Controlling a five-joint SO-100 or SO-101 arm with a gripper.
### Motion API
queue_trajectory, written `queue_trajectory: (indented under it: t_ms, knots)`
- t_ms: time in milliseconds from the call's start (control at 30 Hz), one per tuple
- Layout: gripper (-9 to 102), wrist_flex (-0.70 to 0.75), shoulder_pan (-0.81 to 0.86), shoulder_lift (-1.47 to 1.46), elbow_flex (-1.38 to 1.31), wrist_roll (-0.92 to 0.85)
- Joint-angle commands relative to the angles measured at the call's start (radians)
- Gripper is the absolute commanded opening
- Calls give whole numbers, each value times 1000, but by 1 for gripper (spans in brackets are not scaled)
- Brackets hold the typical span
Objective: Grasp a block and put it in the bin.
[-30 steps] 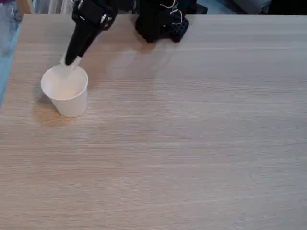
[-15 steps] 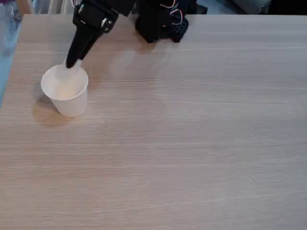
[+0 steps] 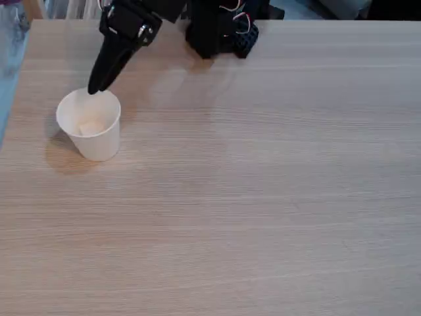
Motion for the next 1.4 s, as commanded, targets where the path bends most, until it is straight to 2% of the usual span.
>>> queue_trajectory:
  t_ms: [0,167,367,533,1000,1233,1367]
  knots:
    - [25,-17,-3,11,-3,-2]
    - [24,-61,-26,14,-11,-14]
    - [22,-64,-84,49,-52,57]
    - [14,-52,-173,117,-64,150]
    - [1,267,-644,439,31,311]
    - [0,443,-707,540,150,328]
    - [0,488,-695,563,204,370]
